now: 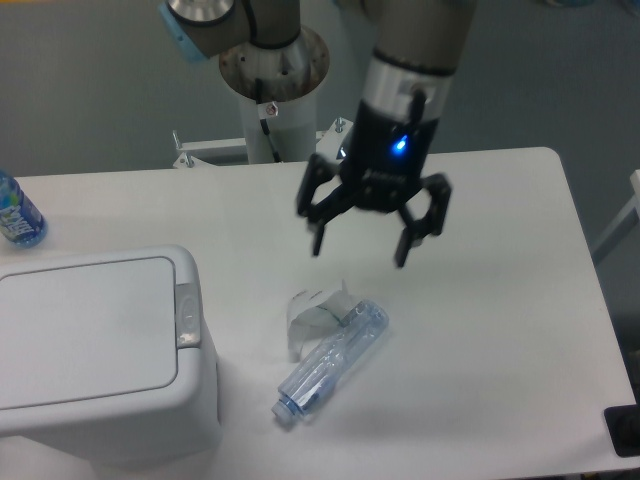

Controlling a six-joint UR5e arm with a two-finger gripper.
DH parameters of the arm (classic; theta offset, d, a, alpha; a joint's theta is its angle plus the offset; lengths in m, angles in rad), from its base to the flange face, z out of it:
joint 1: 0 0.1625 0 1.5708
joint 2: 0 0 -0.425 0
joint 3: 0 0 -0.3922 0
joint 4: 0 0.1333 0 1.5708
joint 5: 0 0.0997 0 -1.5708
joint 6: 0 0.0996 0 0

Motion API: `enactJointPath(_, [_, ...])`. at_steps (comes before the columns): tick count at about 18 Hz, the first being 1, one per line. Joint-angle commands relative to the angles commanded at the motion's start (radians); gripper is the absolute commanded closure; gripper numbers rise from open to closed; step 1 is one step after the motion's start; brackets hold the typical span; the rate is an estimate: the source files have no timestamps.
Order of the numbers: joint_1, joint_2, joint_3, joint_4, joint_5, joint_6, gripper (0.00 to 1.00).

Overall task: Open the trash can
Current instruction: 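Move the gripper toward the trash can lid's button edge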

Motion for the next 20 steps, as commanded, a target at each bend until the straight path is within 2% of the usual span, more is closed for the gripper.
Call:
enactJointPath(5, [-0.071, -0.048, 0.000, 0.060, 0.000, -0.015, 0.00])
enactJointPath(14, [-0.121, -0.068, -0.009, 0.092, 0.002, -0.022, 0.00])
enactJointPath(20, [-0.134, -0.072, -0.020, 0.094, 0.002, -0.025, 0.00])
